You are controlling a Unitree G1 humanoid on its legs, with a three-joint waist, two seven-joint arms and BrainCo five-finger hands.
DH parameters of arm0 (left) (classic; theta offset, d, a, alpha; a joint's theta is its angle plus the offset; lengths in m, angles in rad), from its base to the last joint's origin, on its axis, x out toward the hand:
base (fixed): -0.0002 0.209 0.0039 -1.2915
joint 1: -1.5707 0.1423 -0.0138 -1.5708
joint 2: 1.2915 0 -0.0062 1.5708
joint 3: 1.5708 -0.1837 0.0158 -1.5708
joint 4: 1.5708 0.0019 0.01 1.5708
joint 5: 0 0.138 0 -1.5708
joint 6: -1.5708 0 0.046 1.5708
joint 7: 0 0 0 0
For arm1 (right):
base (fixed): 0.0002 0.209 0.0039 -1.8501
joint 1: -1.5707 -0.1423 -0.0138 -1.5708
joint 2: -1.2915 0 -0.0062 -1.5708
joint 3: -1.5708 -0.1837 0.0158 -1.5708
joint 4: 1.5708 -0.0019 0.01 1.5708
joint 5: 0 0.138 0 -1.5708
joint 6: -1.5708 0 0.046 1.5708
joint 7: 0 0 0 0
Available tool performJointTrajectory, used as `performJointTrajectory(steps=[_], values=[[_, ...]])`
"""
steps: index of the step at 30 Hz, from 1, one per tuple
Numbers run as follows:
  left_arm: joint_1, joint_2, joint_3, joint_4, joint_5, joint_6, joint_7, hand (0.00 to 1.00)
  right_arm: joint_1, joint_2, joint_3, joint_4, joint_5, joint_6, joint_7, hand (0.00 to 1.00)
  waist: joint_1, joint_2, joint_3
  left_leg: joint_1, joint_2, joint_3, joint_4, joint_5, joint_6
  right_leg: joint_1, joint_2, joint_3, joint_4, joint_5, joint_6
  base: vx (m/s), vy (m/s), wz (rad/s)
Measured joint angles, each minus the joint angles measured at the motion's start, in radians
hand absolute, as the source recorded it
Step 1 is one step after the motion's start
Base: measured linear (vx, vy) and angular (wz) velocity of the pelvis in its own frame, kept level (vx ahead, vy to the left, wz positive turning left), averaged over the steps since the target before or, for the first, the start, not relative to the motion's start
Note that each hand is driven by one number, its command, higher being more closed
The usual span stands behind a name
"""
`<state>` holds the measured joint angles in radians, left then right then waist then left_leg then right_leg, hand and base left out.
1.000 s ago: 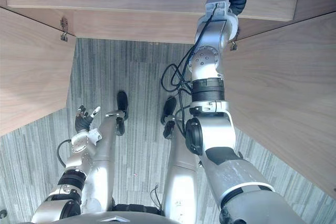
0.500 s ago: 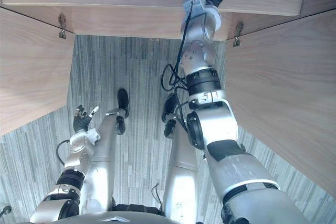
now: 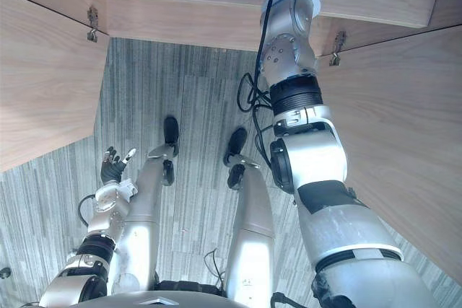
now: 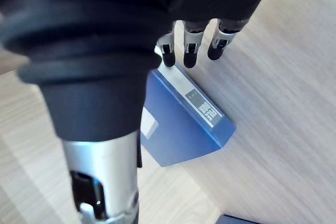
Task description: Walk over to the cabinet, pick up the folder, carry it to the office cabinet, place the folder inside the office cabinet, then close the office cabinet door
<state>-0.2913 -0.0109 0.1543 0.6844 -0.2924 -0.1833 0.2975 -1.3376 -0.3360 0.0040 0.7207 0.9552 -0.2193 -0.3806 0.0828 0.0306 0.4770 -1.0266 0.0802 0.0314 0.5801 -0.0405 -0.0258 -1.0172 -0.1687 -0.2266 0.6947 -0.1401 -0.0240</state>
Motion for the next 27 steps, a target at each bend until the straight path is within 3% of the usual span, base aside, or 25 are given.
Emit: performJointTrajectory(steps=[7, 16, 18, 19, 23, 27], values=[[0.001, -0.002, -0.002, -0.014, -0.002, 0.001, -0.001, 0.00, 0.228, -0.061, -0.056, -0.325, -0.025, -0.040, 0.011, 0.00, -0.004, 0.000, 0.000, -0.001, 0.004, 0.009, 0.015, -0.004, 0.007, 0.004, 0.002, 0.003, -0.008, 0.003, 0.005, 0.01, 0.007, -0.02], [0.043, 0.012, 0.000, -0.086, 0.024, 0.000, -0.001, 0.00, 0.577, -0.175, -0.097, -0.690, -0.414, -0.045, 0.002, 0.00, -0.025, -0.001, 0.000, 0.010, 0.018, 0.028, 0.034, -0.025, 0.017, 0.018, 0.015, 0.021, -0.021, 0.012, 0.016, 0.00, 0.011, -0.09], [0.061, 0.014, 0.001, -0.091, 0.051, 0.000, -0.001, 0.00, 0.632, -0.193, -0.085, -0.759, -0.603, -0.032, -0.001, 0.00, -0.022, -0.002, -0.001, 0.025, 0.019, 0.029, 0.028, -0.027, 0.016, 0.034, 0.017, 0.020, -0.028, 0.012, 0.016, 0.00, 0.000, 0.00], [0.065, 0.015, 0.001, -0.093, 0.060, 0.000, -0.001, 0.00, 0.637, -0.194, -0.084, -0.770, -0.656, -0.025, -0.003, 1.00, -0.022, -0.002, -0.001, 0.027, 0.020, 0.029, 0.027, -0.027, 0.016, 0.037, 0.017, 0.020, -0.030, 0.012, 0.016, 0.00, 0.000, 0.00], [0.083, 0.015, 0.002, -0.115, 0.089, 0.000, -0.001, 0.00, 0.639, -0.213, -0.055, -0.776, -0.945, 0.034, -0.024, 1.00, -0.010, -0.004, -0.002, 0.029, 0.022, 0.037, 0.016, -0.027, 0.016, 0.037, 0.018, 0.020, -0.046, 0.018, 0.021, 0.02, 0.004, -0.04], [0.085, 0.019, 0.003, -0.115, 0.102, 0.000, 0.000, 0.00, 0.600, -0.231, 0.024, -0.696, -1.122, 0.096, -0.025, 1.00, 0.000, -0.004, -0.002, 0.029, 0.023, 0.044, 0.003, -0.026, 0.017, 0.037, 0.017, 0.020, -0.060, 0.024, 0.023, 0.02, 0.011, -0.02]])
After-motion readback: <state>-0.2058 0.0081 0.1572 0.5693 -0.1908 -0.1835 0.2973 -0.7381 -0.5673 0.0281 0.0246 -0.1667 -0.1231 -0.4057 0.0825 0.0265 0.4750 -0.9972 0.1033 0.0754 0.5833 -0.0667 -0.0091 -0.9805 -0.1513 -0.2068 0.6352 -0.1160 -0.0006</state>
